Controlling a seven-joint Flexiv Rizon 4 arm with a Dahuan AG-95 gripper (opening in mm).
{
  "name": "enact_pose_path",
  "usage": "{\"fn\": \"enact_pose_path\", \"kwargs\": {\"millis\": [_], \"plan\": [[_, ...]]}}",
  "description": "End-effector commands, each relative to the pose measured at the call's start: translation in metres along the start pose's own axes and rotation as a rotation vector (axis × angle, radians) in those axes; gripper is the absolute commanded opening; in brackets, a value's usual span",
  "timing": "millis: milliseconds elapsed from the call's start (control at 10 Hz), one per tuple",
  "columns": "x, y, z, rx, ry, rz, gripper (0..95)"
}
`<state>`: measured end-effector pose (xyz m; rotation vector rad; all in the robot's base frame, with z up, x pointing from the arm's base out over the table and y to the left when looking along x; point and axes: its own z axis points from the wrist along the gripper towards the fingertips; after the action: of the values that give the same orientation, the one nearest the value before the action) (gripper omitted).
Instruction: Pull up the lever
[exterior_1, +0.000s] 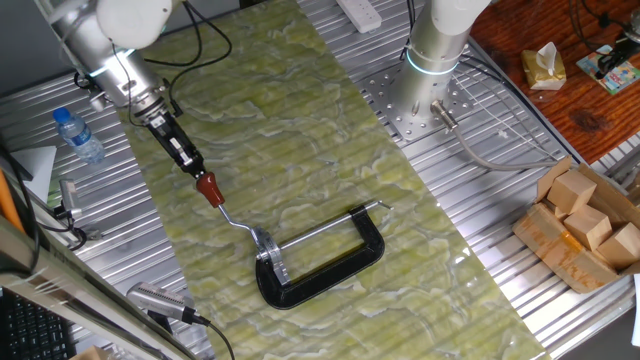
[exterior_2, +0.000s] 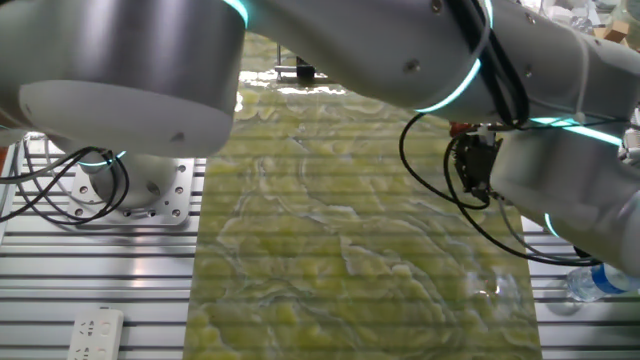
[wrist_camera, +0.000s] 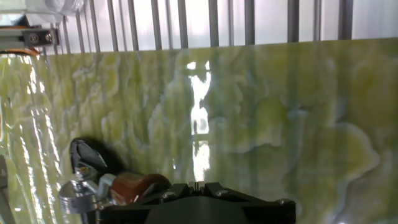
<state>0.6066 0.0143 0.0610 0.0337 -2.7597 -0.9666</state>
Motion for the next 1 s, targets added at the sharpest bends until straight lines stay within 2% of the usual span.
{"fn": "enact_pose_path", "kwargs": {"millis": [100,200,600,800,900,1000], "plan": [[-0.0013,0.004,-0.0048,-0.027,0.001,0.008,0.0],[-0.0007,0.0077,-0.0069,-0.04,0.002,0.019,0.0],[-0.0002,0.0125,-0.0088,-0.063,-0.001,0.033,0.0],[-0.0005,0.0121,-0.0075,-0.061,-0.007,0.006,0.0],[-0.0012,0.0096,-0.0049,-0.086,-0.014,-0.009,0.0],[-0.0019,0.0071,-0.0023,-0.131,-0.033,-0.006,0.0]]}}
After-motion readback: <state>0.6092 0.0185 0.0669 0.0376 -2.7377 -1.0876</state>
